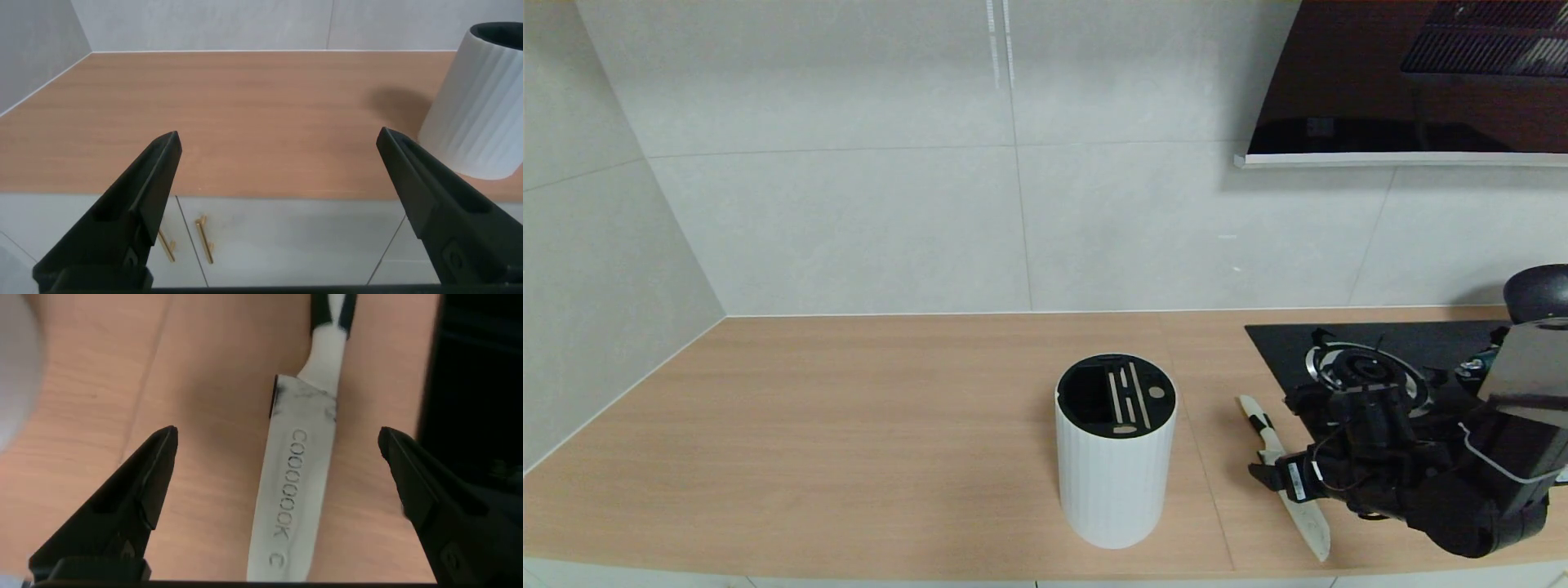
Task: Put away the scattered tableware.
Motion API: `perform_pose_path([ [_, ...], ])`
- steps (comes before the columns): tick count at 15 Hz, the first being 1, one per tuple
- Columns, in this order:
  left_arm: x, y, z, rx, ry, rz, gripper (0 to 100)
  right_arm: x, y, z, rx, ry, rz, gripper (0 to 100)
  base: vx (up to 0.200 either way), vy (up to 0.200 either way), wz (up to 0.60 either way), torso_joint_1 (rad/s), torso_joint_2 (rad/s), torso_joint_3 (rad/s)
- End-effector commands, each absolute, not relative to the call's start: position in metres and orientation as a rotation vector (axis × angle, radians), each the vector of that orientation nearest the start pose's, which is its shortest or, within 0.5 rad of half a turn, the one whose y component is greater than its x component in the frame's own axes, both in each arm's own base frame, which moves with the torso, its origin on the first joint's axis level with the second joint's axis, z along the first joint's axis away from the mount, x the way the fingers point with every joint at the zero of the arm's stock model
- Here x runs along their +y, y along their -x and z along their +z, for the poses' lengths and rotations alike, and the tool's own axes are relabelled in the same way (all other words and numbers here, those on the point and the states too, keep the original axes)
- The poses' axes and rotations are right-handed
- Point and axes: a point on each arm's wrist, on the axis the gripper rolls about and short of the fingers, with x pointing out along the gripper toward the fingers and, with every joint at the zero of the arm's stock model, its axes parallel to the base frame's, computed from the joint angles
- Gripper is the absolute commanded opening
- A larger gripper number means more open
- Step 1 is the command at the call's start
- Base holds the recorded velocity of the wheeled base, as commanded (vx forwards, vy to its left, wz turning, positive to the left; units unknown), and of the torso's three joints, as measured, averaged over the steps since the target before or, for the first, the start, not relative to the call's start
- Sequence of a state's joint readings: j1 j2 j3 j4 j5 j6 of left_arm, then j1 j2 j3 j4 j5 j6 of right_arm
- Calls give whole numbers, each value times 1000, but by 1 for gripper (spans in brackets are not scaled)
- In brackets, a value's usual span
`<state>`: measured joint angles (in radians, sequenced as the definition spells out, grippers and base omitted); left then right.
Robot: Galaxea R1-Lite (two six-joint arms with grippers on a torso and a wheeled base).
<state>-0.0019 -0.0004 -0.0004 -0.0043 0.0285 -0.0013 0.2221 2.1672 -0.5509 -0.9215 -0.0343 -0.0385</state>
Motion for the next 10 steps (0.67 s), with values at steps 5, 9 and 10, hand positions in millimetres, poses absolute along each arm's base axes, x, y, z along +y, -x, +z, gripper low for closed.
perform_pose_path([
  [5,1,23,76,-5,2,28,100,70,-316,-21,693,124,194,100,0,0,0,0,0,0],
  [9,1,23,76,-5,2,28,100,65,-325,-29,685,114,171,100,0,0,0,0,0,0],
  [10,1,23,76,-5,2,28,100,64,-328,-31,681,105,166,100,0,0,0,0,0,0],
])
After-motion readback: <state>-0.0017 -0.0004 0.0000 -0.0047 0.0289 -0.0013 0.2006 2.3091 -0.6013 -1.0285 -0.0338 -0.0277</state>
